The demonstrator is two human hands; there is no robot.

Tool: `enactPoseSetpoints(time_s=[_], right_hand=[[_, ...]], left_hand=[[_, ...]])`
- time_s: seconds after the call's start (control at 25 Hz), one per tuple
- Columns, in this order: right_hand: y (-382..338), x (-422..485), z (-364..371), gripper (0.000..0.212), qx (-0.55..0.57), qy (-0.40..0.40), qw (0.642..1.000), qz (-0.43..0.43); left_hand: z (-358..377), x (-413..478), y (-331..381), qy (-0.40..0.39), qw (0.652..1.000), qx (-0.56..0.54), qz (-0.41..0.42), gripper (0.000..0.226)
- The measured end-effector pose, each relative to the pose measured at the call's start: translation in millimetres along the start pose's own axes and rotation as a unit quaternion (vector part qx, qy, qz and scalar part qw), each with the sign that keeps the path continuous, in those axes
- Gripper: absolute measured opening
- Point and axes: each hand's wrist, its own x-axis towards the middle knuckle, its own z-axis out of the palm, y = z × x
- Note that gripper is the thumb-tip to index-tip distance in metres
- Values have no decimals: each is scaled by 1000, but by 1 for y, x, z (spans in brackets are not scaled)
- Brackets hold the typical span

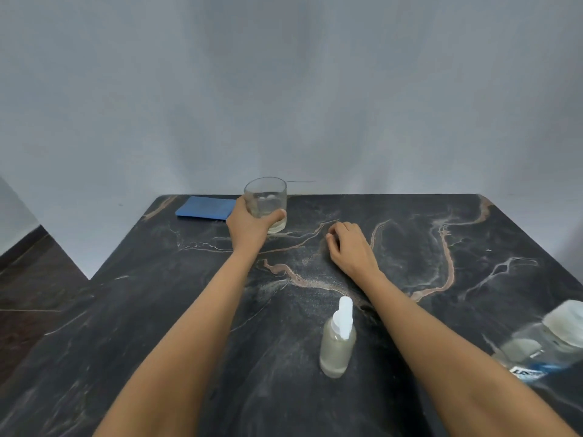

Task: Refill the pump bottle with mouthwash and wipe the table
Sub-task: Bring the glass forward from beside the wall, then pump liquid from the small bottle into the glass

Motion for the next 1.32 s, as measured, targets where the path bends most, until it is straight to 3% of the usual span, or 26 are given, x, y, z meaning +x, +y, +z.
enactPoseSetpoints(time_s=[0.24, 0.64, 1.08, 1.24, 1.32], right_hand=[[-19, -77, -24, 29, 48, -51, 997, 28], [-37, -187, -70, 33, 85, -48, 994, 46], [-47, -209, -80, 33, 128, -16, 991, 40], [-61, -206, -91, 42, 262, 66, 963, -5], [-77, -199, -99, 49, 303, 61, 950, -36]], left_hand=[[-51, -91, 21, -19, 1000, -13, -7, 83], [-95, -226, 5, -15, 998, -24, -50, 84], [-100, -248, -2, -46, 998, -31, -42, 81], [-103, -249, -14, -78, 997, -14, -13, 81], [-102, -251, -19, -83, 996, 18, -5, 84]])
